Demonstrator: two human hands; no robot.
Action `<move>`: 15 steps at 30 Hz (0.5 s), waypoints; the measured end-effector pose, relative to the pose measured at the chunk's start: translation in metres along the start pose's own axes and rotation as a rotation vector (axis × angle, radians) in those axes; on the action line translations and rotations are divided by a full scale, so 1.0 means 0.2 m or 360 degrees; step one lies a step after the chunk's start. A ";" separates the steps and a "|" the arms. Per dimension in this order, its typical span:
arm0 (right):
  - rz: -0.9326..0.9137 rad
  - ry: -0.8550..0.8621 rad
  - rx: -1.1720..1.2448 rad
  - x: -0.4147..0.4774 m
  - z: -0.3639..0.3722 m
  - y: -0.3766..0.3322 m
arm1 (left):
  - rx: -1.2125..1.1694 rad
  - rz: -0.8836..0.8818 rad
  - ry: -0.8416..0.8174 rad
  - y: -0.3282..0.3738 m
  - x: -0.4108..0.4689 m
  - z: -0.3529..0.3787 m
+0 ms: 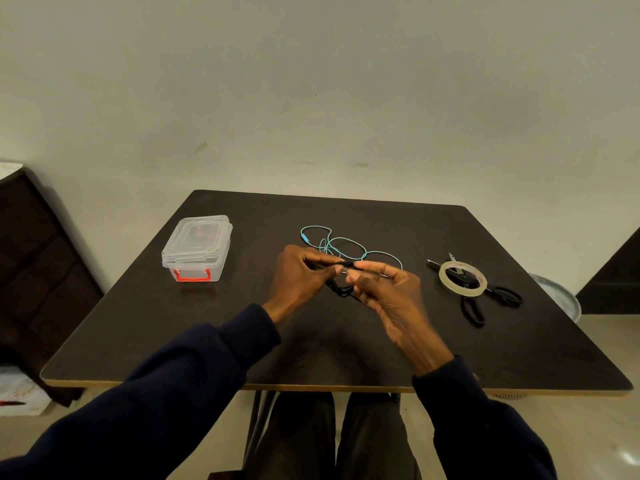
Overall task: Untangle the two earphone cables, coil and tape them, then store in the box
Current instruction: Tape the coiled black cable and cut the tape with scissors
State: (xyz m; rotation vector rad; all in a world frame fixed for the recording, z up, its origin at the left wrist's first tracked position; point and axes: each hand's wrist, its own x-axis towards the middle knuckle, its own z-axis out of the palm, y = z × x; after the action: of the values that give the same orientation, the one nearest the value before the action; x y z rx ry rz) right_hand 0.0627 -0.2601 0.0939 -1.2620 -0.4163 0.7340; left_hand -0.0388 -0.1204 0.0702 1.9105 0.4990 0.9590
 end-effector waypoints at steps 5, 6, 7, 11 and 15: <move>-0.0155 -0.0058 -0.0082 -0.01 -0.02 -0.02 | 0.0068 0.0031 -0.0038 0.02 0.01 0.00; -0.0184 -0.0079 -0.0092 0.00 -0.02 -0.02 | 0.0083 0.0036 -0.0052 0.02 0.01 -0.01; -0.0204 -0.0098 -0.0098 0.00 -0.03 -0.02 | 0.0097 0.0036 -0.0070 0.02 0.01 -0.01; -0.0294 -0.0229 -0.0189 0.03 -0.04 -0.05 | 0.0132 0.0017 -0.0129 0.02 0.02 -0.01; -0.0517 -0.0186 -0.0578 0.05 -0.04 -0.07 | 0.0140 -0.0018 -0.0196 0.02 0.03 -0.01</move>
State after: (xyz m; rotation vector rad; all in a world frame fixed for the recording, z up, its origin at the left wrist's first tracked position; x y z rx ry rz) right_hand 0.0799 -0.2606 0.1039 -1.4473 -0.8578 0.4670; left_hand -0.0374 -0.1183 0.0772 2.0294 0.4855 0.8182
